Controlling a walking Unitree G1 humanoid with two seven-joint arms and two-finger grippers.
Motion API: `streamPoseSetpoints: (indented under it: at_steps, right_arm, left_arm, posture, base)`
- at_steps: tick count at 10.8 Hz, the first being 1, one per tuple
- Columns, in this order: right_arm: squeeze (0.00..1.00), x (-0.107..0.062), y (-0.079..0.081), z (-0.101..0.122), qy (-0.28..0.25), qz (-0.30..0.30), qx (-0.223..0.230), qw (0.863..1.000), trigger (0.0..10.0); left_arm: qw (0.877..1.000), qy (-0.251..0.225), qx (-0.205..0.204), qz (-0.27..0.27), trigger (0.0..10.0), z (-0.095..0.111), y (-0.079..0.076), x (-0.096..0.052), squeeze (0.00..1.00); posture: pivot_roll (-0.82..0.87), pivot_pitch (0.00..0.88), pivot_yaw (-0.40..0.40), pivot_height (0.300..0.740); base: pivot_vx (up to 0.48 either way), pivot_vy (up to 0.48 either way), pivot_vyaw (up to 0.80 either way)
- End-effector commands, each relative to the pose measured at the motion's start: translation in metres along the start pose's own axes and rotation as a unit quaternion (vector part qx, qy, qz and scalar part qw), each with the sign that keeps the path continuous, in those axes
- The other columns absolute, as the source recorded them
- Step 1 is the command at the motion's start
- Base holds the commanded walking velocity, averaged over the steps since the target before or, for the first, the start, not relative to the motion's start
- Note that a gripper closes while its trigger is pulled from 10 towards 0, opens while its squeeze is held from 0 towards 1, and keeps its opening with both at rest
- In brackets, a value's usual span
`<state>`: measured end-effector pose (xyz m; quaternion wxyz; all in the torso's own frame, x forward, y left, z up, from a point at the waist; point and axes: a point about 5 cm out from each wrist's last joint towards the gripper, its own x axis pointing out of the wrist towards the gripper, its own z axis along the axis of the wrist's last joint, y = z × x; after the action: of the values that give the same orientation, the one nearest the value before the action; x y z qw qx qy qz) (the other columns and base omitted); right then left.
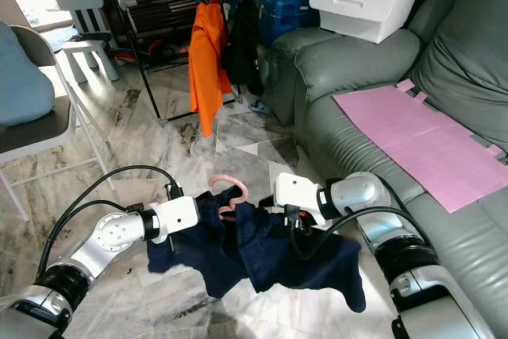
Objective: Hang hanger
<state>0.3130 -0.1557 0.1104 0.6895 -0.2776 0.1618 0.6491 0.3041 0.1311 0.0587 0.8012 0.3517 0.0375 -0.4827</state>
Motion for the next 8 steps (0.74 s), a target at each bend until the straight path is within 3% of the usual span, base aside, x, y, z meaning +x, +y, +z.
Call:
streamPoseSetpoints:
  at_steps: [1, 4, 8]
  right_arm:
    - [0.0, -0.001, 0.001, -0.002, 0.002, 0.008, 0.014, 1.0, 0.0]
    - [0.0, -0.003, 0.003, -0.005, 0.004, 0.015, 0.025, 1.0, 0.0]
    - [0.0, -0.019, -0.006, -0.01, 0.017, -0.011, 0.042, 0.999, 0.0]
  left_arm:
    - [0.999, -0.03, 0.016, 0.009, 0.0, 0.012, 0.009, 0.003, 0.0]
    - [0.999, -0.028, 0.016, 0.008, 0.0, 0.011, 0.009, 0.003, 0.0]
    - [0.999, -0.029, 0.015, 0.008, 0.0, 0.011, 0.008, 0.003, 0.0]
  posture:
    - [-0.2, 0.0, 0.07, 0.74]
    - [-0.2, 0.0, 0.073, 0.74]
    - [-0.21, 0.0, 0.075, 0.74]
  base:
    - [0.0, 0.0, 0.0]
    - [0.0, 0.0, 0.0]
    - [0.0, 0.0, 0.0]
